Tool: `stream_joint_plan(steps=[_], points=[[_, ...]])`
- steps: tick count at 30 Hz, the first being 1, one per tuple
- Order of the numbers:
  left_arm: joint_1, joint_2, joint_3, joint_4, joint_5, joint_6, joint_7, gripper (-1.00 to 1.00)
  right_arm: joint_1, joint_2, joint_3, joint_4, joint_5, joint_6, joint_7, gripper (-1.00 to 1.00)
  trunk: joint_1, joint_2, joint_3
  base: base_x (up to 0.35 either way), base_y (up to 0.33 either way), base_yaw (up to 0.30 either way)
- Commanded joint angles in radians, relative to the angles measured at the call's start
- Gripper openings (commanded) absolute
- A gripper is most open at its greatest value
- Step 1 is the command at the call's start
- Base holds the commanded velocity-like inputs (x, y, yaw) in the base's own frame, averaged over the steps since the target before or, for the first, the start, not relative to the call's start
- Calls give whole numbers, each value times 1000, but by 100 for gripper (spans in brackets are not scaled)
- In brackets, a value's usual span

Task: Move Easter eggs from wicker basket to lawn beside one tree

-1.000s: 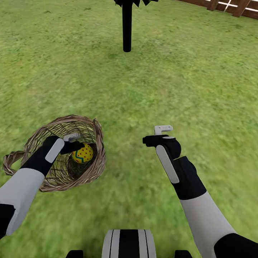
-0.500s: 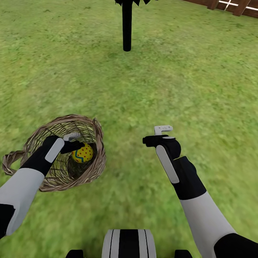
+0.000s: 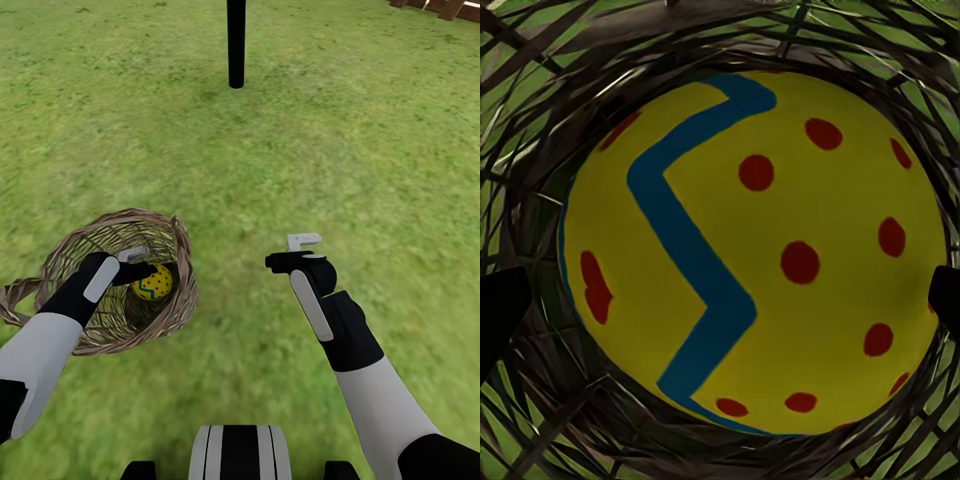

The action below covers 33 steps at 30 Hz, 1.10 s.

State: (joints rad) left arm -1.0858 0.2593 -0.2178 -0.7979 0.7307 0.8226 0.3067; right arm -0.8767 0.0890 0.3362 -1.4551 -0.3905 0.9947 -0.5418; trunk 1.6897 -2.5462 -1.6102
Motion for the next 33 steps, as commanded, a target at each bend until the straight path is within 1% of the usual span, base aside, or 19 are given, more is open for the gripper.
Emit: stream_joint_plan(steps=[1,5,9,19,21,31,33], points=[[0,1,-5,-1,10,1,9,100,-1,0,1,-1,-10,2,-10,100,0,0,-1,0,0,0],[-1,1,-5,-4,10,1,9,100,-1,0,0,2,-10,2,-10,100,0,0,-1,0,0,0],[0,1,-5,-13,10,1,9,100,-1,0,1,12,-10,2,-10,100,2,-1,-16,0,0,0],[0,1,-5,-19,11,1,9,100,-1,0,1,19,-10,2,-10,100,2,-1,-16,0,0,0],[0,1,-5,-19,11,1,9,100,-1,0,1,19,-10,2,-10,100,3,-2,-24,0,0,0],[0,1,-5,-19,11,1,9,100,-1,0,1,20,-10,2,-10,100,3,-2,-24,0,0,0],[0,1,-5,-19,12,1,9,100,-1,0,2,20,-10,2,-10,100,3,-2,-32,0,0,0]])
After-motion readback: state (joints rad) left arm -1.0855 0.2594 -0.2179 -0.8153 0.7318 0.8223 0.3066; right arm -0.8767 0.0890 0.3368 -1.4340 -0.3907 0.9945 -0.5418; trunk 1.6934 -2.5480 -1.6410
